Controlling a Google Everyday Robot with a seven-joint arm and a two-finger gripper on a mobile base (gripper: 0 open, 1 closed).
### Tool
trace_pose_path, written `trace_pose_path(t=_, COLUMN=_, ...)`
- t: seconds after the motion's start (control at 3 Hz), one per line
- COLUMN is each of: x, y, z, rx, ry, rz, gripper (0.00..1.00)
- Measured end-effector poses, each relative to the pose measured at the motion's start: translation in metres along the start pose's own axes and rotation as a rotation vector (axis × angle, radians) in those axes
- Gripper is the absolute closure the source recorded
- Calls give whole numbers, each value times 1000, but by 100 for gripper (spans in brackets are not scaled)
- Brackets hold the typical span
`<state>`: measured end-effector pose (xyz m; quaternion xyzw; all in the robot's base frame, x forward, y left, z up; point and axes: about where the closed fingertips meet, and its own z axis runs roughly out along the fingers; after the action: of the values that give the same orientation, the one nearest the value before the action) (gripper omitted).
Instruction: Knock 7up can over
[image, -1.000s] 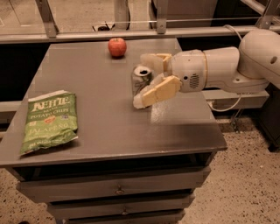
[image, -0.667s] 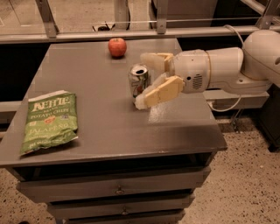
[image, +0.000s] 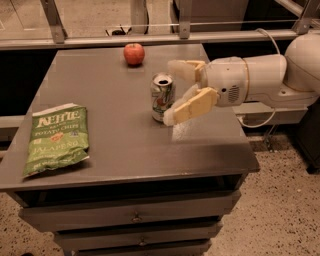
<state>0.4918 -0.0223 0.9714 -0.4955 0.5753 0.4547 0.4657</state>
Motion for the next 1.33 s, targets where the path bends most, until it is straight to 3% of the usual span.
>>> trace_pose_path(t=0.67, x=-3, y=-60, z=-29, rx=76, ry=-33, rz=-59, gripper=0)
trace_pose_path(t=1.0, x=22, y=-66, z=-25, rx=63, ry=-8, rz=-38, gripper=0)
trace_pose_path(t=1.33, x=38, y=-58, z=-17, rx=31, ry=7, rz=-25, gripper=0)
